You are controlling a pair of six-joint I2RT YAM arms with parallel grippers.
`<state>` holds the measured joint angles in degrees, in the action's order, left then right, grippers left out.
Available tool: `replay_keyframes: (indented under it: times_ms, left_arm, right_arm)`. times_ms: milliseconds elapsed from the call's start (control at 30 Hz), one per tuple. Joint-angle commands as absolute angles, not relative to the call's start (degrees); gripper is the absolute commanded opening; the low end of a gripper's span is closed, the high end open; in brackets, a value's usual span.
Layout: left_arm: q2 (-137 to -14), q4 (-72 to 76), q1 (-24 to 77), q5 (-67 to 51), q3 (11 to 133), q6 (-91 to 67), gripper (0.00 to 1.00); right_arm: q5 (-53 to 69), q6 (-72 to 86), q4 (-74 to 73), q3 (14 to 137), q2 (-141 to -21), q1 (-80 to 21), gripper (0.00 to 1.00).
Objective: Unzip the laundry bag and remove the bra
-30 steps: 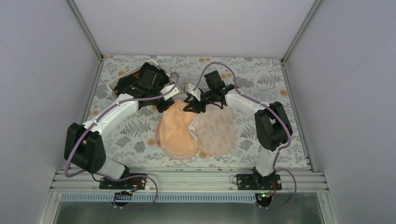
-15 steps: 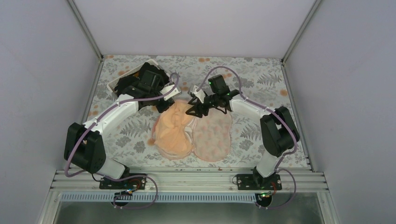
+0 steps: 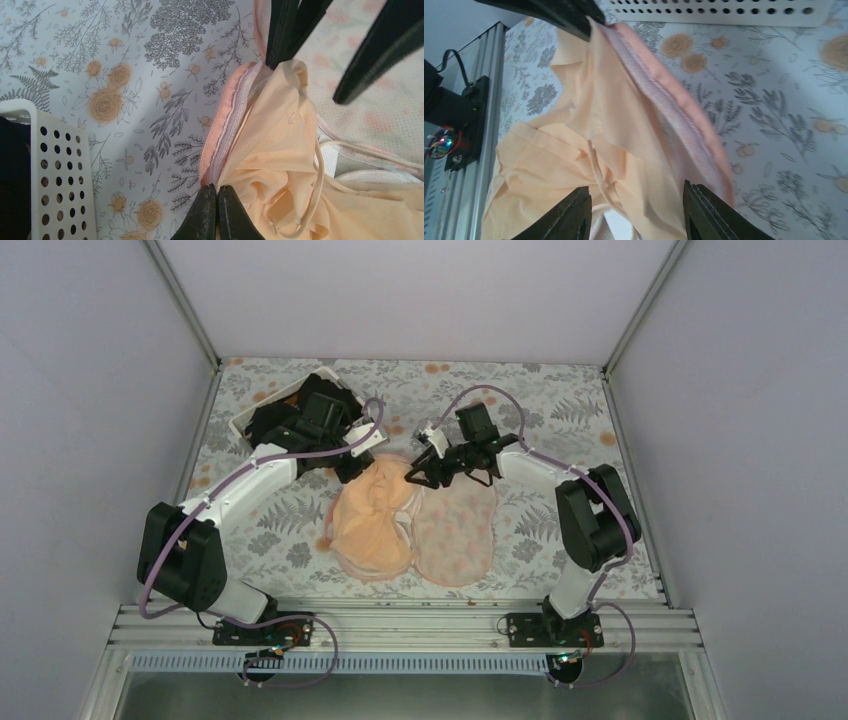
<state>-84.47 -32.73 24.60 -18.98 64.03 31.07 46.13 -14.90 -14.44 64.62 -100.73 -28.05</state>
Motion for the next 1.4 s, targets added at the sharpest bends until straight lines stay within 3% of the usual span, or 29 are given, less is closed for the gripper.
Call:
replay_keyframes:
  times_ms: [0, 67, 233, 433, 500, 667, 733, 767, 900, 967, 1200, 1367]
  left_arm:
    - [-84.1, -31.6, 24.9, -20.4, 63.6, 31.6, 0.02]
    - [-84.1, -31.6, 24.9, -20.5, 63.4, 31.6, 0.02]
    - [-83.9, -31.4, 24.8, -20.4, 62.9, 31.4, 0.02]
    - [-84.0, -31.1, 24.9, -21.1, 62.8, 31.2, 0.02]
    - [-83.9, -31.2, 24.9, -21.2, 62.8, 31.1, 0.02]
    - [-83.9, -31.1, 24.9, -21.3, 62.6, 30.5, 0.02]
    - [-83.8, -30.9, 24.9, -20.7, 62.5, 29.0, 0.02]
    - [-83.8, -30.7, 24.8, -19.7, 62.8, 27.4, 0.05]
    - [-84.8, -32.1, 24.8, -16.5, 65.9, 19.2, 0.59]
    - [-85.2, -33.9, 24.5, -15.0, 68.3, 14.3, 0.71]
    - [-80.9, -36.8, 17.3, -13.1, 69.0, -2.1, 0.84]
    - [-76.5, -41.0, 7.2, -26.0, 55.1, -19.0, 0.8]
  right_arm:
    - [49.4, -14.3, -12.9, 65.5, -102.1, -30.2, 0.48]
    - [48.9, -14.4, -12.8, 65.5, -102.2, -30.7, 0.48]
    - [48.9, -14.2, -13.3, 66.0, -102.2, -31.8, 0.34]
    - [45.7, -13.0, -11.9, 67.1, -102.9, -33.4, 0.37]
    - [43.9, -12.1, -12.2, 68.5, -104.0, -33.5, 0.33]
    - [41.9, -11.0, -12.4, 70.2, -105.1, -33.7, 0.06]
    - [40.9, -10.9, -11.5, 69.1, -104.1, -33.7, 0.04]
    - [39.8, -11.1, -10.9, 67.9, -103.5, -33.7, 0.04]
    - [36.9, -12.3, -8.9, 64.2, -100.6, -33.7, 0.04]
    - [36.6, -12.8, -8.7, 63.5, -100.0, -33.7, 0.04]
    - [34.7, -12.2, -8.4, 62.6, -99.0, -33.6, 0.04]
    - [33.0, -11.9, -8.3, 62.2, -98.6, -33.6, 0.04]
